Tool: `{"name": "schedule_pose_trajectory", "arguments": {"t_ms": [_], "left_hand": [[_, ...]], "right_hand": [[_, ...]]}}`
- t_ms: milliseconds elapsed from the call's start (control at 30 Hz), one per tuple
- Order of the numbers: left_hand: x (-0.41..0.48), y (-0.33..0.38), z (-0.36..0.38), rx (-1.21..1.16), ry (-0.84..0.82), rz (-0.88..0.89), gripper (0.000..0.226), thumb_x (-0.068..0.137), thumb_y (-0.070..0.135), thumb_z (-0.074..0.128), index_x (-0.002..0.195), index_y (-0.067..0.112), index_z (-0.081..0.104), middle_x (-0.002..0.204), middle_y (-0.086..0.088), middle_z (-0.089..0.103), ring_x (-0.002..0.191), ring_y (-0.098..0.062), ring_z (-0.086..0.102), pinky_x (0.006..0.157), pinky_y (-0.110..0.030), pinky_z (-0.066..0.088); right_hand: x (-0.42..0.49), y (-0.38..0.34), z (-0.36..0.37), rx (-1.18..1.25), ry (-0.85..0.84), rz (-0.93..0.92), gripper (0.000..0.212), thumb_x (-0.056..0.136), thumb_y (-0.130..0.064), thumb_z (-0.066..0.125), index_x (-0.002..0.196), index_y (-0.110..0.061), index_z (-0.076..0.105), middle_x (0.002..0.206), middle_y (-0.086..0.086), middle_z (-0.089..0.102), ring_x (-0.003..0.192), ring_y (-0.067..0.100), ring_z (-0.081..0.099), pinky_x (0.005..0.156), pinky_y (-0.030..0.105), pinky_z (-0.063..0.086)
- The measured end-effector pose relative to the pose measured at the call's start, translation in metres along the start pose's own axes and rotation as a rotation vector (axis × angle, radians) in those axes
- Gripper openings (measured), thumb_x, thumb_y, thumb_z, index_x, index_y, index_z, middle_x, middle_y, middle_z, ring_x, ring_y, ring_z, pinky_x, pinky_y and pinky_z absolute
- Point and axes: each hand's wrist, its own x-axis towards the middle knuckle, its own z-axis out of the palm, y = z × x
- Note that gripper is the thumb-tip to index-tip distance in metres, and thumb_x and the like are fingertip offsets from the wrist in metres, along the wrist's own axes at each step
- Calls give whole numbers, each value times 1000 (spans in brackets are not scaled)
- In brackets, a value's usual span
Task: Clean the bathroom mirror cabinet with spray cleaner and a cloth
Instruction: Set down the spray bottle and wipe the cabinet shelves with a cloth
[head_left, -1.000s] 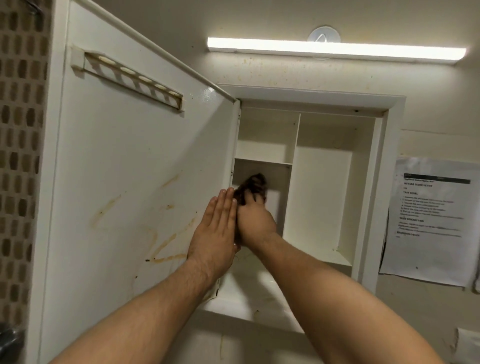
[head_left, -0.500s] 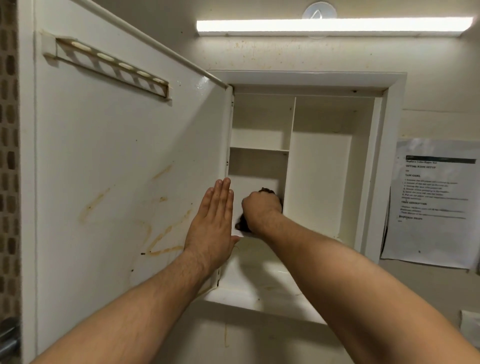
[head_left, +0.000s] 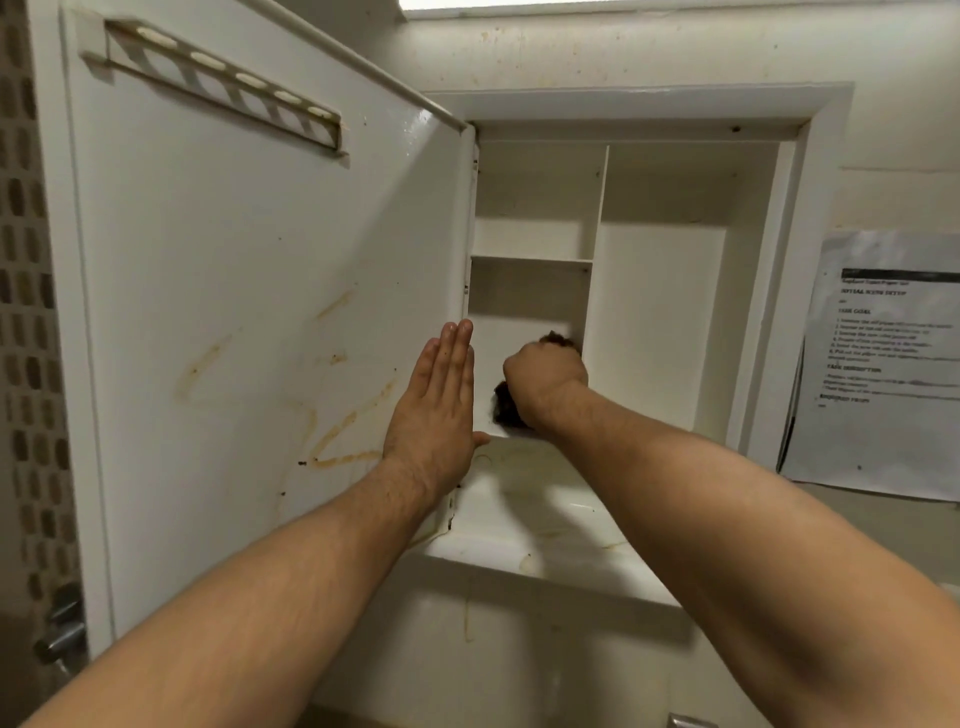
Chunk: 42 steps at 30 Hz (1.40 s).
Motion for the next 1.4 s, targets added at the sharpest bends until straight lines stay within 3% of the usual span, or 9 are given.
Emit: {"name": "schedule_pose_trajectory", "arguments": {"t_ms": [200, 300, 500, 567, 767, 933, 1100, 1300, 1400], "left_hand": [[1, 0, -2, 11, -22, 8, 102, 101, 69, 14, 153, -12, -18, 154, -37, -37, 149, -47, -30, 118, -56, -25], [2, -2, -4, 54, -38, 36, 97, 103, 64, 18, 153, -12, -16, 155, -38, -34, 150, -48, -27, 119, -56, -21], [-2, -9, -10, 116, -33, 97, 99, 103, 57, 33, 153, -13, -16, 157, -39, -29, 152, -49, -20, 121, -56, -16], [-2, -11, -14, 107, -44, 107, 98, 103, 55, 35, 154, -13, -14, 160, -37, -25, 154, -47, -17, 121, -55, -15], [-2, -21, -20, 55, -70, 131, 100, 102, 53, 43, 156, -10, -12, 163, -32, -24, 155, -42, -16, 123, -49, -13], [-4, -23, -17, 64, -57, 156, 97, 103, 52, 40, 156, -10, -13, 162, -32, -25, 155, -43, -17, 123, -51, -14], [-2, -22, -15, 38, -77, 138, 100, 101, 53, 44, 157, -8, -12, 164, -30, -24, 156, -40, -17, 122, -49, -17], [0, -13, -18, 61, -114, 124, 107, 97, 56, 50, 157, -8, -12, 160, -34, -28, 153, -46, -21, 123, -54, -14], [-1, -16, -19, 57, -126, 125, 110, 96, 57, 51, 156, -8, -13, 159, -34, -30, 153, -46, -22, 121, -54, -17]], "right_hand": [[-3, -20, 18, 226, -47, -3, 31, 101, -35, 62, 116, -9, 69, 109, 10, 69, 97, 29, 67, 75, 38, 54], [1, -13, 13, 340, 92, -12, 24, 94, -33, 71, 109, -14, 72, 97, 6, 66, 81, 26, 62, 72, 35, 55], [27, -3, 2, 523, 432, 212, 34, 98, -4, 56, 131, -9, 61, 132, 17, 57, 123, 35, 53, 95, 44, 51], [27, -21, 10, 626, 402, 237, 29, 99, -11, 57, 127, -12, 64, 130, 13, 58, 117, 31, 56, 94, 39, 54], [15, -21, 6, 519, 160, -126, 7, 92, -21, 64, 98, -18, 66, 96, 5, 70, 76, 20, 64, 68, 32, 51], [39, -6, -14, 652, 437, 105, 17, 97, -9, 60, 111, -10, 70, 113, 11, 62, 100, 29, 65, 84, 38, 56], [14, -46, 35, 760, 298, 9, 21, 97, -17, 61, 118, -16, 62, 106, 8, 62, 83, 24, 62, 72, 37, 57], [0, -5, 28, 893, -44, -159, 29, 92, -4, 65, 117, -16, 74, 105, -1, 71, 90, 19, 67, 74, 33, 59], [-1, 8, 15, 734, -113, -211, 30, 92, -4, 63, 116, -18, 74, 103, -2, 71, 87, 16, 64, 71, 27, 49]]}}
